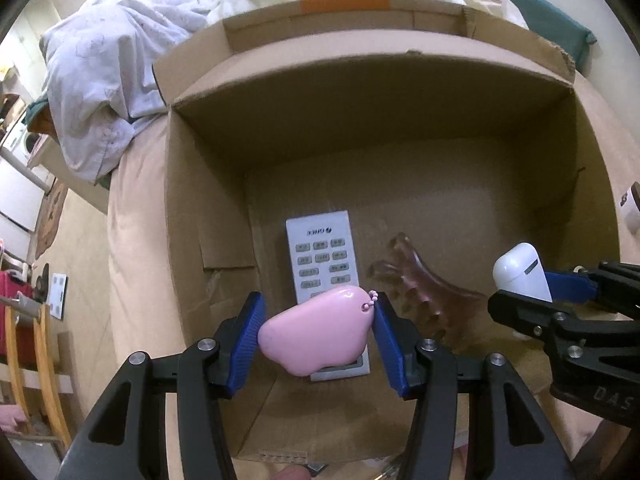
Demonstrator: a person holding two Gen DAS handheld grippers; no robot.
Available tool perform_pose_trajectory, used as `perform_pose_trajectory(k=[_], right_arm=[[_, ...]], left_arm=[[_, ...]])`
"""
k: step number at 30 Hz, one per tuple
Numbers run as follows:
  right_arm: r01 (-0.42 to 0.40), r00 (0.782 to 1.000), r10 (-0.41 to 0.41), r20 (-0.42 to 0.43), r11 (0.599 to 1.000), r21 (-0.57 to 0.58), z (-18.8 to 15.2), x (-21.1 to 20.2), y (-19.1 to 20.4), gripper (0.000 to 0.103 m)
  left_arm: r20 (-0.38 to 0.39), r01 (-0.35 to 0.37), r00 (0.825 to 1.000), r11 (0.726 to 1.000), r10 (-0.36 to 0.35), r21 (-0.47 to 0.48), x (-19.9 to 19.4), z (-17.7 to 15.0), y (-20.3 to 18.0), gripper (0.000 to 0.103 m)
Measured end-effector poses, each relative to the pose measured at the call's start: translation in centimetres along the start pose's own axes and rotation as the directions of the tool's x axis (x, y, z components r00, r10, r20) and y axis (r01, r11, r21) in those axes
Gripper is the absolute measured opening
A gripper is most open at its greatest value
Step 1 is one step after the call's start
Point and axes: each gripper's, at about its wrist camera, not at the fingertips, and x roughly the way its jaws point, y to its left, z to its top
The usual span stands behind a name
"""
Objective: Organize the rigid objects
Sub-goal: 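Carry the keychain and earbud case into the box, then open both tools to drop the keychain and earbud case in the box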
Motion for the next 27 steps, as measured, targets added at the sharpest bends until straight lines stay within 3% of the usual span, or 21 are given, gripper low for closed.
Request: perform_pose_trajectory(k=[17, 22, 23, 24, 27], right_arm=[[0.065, 0.996, -0.066, -0.059, 0.998, -0.016, -0.4, 2.3, 0.5, 0.045], [0.057, 0.998, -0.057, -0.041, 0.998, -0.006, 0.0, 1.8, 0.7, 0.051], [0.047, 0.998, -0.047, -0.031, 0.999, -0.001, 0.1, 1.6, 0.7, 0.058], [0.045, 0.999, -0.045, -0.021, 0.999, 0.001, 0.1, 1.1, 0.5, 0.068], [0.050, 0.998, -0.050, 0.026, 0.999, -0.003, 0.3, 0.1, 0.7, 0.074]], left_arm=[[-0.020, -0.043, 0.999, 0.998, 0.044, 0.053, 0.8, -0.4, -1.0, 0.050], [-0.032, -0.037, 0.999, 0.998, 0.038, 0.056, 0.8, -0.4, -1.2, 0.051], [-0.038, -0.030, 0.999, 0.998, 0.032, 0.050, 0.8, -0.3, -1.2, 0.051], [-0.043, -0.022, 0.999, 0.999, 0.024, 0.044, 0.8, -0.2, -1.2, 0.052], [-0.048, 0.001, 0.999, 1.000, 0.001, 0.028, 0.3, -0.2, -1.1, 0.072]])
